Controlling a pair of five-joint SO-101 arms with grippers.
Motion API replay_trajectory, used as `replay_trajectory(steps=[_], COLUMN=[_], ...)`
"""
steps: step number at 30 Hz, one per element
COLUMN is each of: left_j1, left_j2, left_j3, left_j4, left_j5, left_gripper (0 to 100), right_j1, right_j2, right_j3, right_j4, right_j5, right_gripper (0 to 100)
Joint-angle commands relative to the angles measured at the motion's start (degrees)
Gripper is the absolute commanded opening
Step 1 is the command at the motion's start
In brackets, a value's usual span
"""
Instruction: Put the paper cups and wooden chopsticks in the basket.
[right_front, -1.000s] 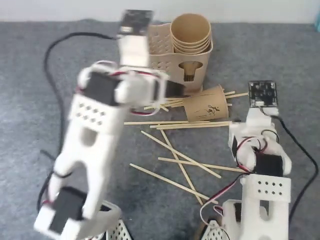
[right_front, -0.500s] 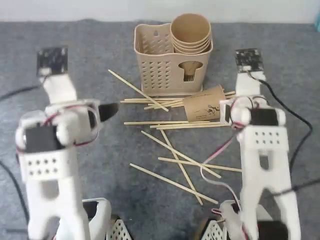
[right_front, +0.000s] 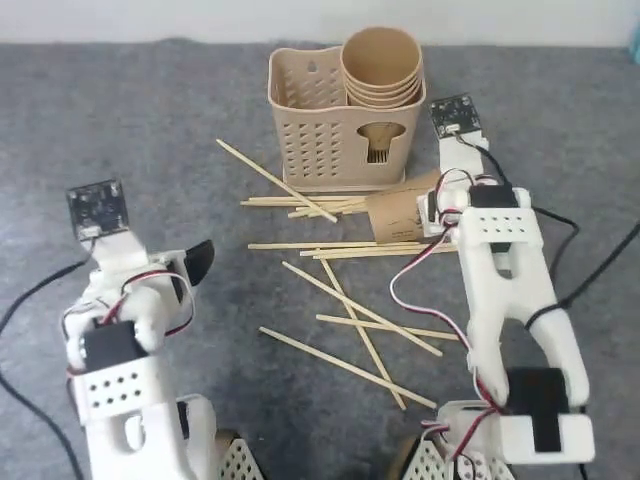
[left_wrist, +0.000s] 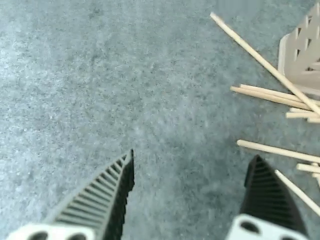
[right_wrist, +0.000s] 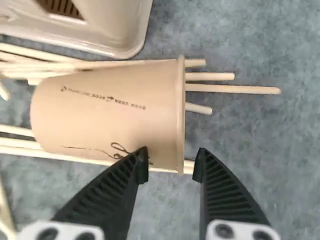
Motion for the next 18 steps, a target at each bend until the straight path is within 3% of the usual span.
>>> replay_trajectory(steps=[1, 5, 9, 18], left_j1=[0.97, 1.32, 1.49, 1.58], left_j2=[-3.87, -5.01, -5.1, -5.1], left_j3=[1.45, 2.42, 2.59, 3.3], left_j4=[-2.73, -2.99, -2.99, -3.16], left_j5=[-0.44, -0.44, -0.44, -0.35], left_gripper=[34, 34, 34, 34], right_j1=[0.22, -0.31, -2.07, -1.98], right_j2=[0.75, 1.36, 1.01, -5.67], right_j3=[-2.99, -2.99, -2.99, -2.64], right_j4=[-2.24, -2.33, -1.8, 1.98], right_j5=[2.81, 4.75, 6.86, 10.46], right_gripper=[16.2, 13.7, 0.2, 0.9])
